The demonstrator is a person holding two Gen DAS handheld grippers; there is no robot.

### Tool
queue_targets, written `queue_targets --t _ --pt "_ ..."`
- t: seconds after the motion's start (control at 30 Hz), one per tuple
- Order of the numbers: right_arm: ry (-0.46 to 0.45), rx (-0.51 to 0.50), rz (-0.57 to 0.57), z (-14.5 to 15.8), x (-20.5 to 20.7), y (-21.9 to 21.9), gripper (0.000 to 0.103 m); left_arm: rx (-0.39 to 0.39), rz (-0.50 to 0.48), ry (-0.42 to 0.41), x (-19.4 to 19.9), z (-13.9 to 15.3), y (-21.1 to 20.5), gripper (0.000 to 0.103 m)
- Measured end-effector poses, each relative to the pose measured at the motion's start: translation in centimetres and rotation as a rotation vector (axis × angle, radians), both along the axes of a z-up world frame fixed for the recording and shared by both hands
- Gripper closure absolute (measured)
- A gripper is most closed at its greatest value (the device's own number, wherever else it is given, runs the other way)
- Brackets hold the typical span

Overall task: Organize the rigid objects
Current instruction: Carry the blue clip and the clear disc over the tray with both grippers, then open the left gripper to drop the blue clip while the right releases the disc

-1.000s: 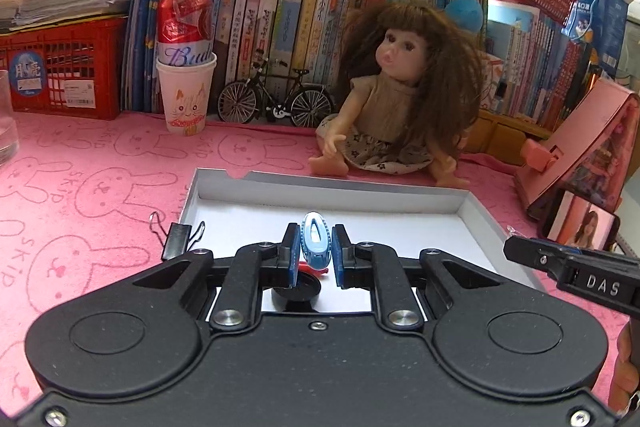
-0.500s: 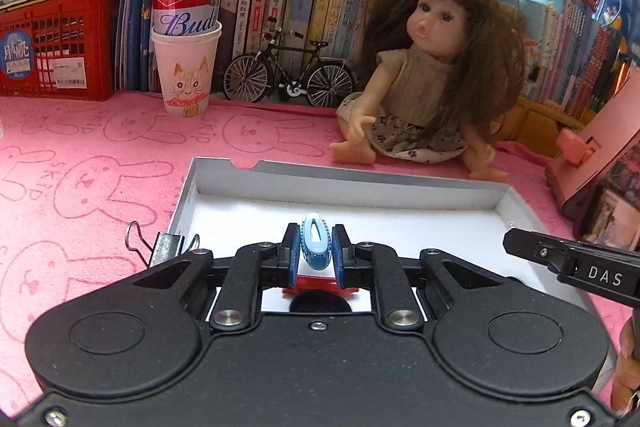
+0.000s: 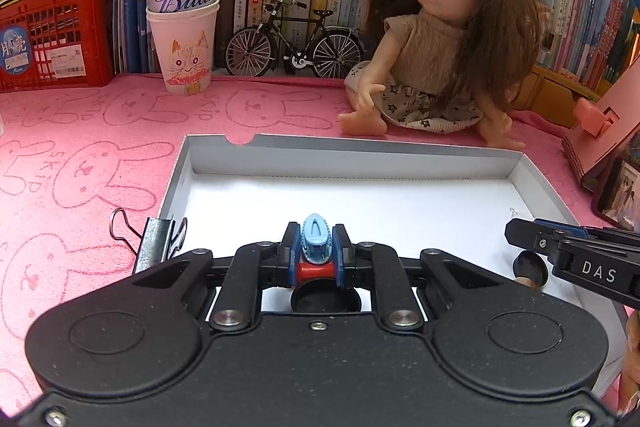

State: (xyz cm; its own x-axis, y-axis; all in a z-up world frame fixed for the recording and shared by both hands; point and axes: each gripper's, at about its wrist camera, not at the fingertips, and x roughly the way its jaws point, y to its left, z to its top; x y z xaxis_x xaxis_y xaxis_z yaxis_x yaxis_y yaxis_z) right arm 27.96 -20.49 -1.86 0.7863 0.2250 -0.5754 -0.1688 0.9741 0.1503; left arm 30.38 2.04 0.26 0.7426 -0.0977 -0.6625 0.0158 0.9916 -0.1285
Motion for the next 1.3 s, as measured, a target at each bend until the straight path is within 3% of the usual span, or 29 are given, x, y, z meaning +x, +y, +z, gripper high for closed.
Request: queue_targets --t 0.67,0.73,0.77,0.83,0.9,1.3 --pt "0.019 -0.018 -0.009 -0.1 0.3 0.2 0.069 -0.006 0.001 0.0 -0.1 -0.1 0.2 0.087" --pt "0.024 -0.029 -0.013 -0.1 0.3 0.3 0.065 -0.003 -0.001 0.0 -0.2 0.0 0.1 0.085" --pt "0.028 -0.031 -0.017 -0.1 0.3 0.3 0.065 0.003 -0.004 -0.002 -0.2 0.0 0.1 0.078" --pt "0.029 -0.025 -0.023 -0.1 0.3 0.2 0.046 0.023 -0.005 -0.008 -0.4 0.2 -0.1 0.066" --pt "0.022 -0.002 -0.02 0.2 0.1 0.0 0.038 0.044 -0.007 -0.034 -0.9 0.6 -0.3 0.063" --pt "-0.097 -0.011 0.051 3.4 -4.5 0.9 0.02 0.064 -0.019 -0.113 -5.4 3.9 -0.2 0.046"
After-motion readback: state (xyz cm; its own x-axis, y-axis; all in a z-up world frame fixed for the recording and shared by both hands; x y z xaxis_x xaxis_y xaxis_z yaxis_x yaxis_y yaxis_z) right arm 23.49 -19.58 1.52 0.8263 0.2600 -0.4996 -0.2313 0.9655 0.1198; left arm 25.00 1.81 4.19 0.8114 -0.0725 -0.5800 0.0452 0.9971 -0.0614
